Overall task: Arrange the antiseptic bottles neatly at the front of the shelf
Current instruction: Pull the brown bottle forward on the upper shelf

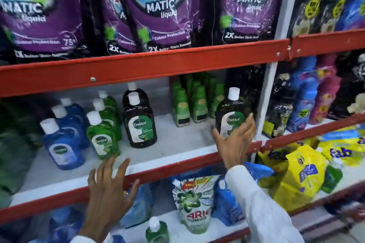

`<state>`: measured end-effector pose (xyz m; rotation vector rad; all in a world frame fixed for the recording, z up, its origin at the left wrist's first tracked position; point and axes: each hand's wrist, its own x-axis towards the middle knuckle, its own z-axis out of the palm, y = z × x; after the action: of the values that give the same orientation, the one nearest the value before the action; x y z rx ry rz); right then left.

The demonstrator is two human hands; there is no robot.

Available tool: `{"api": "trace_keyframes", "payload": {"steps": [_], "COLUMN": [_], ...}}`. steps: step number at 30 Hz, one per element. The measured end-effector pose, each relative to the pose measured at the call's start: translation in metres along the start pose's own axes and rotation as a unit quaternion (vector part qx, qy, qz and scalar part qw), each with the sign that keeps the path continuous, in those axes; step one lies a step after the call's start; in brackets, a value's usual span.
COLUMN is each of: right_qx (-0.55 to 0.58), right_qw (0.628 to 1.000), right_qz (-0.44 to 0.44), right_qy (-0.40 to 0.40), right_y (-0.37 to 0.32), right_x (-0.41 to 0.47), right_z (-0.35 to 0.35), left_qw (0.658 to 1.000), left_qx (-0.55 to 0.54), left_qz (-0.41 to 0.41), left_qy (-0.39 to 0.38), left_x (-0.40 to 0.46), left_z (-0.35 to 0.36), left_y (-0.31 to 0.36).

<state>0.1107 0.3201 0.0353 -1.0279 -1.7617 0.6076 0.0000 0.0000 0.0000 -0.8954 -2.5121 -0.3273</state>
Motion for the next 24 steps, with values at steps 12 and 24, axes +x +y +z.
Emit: {"api": "trace_keyframes", "payload": {"steps": [12,24], "right_qx": [0.066,0.132], "right_qw": [0.996,0.979], "right_qz": [0.058,-0.01], "right_qy": [0.005,-0.156], "right_y": [-0.014,-0.136], "right_x": [-0.002,-0.114], "right_z": [0.02,0.064], "left_qw": [0.999,0.999], "left_qx": [0.012,0.01], "left_qz": [-0.026,0.004], "left_qy": [-0.014,-0.046], "left_x": [-0.027,-0.043], "left_z": [0.007,0.003], "left_y": [-0.028,-0.06]}}
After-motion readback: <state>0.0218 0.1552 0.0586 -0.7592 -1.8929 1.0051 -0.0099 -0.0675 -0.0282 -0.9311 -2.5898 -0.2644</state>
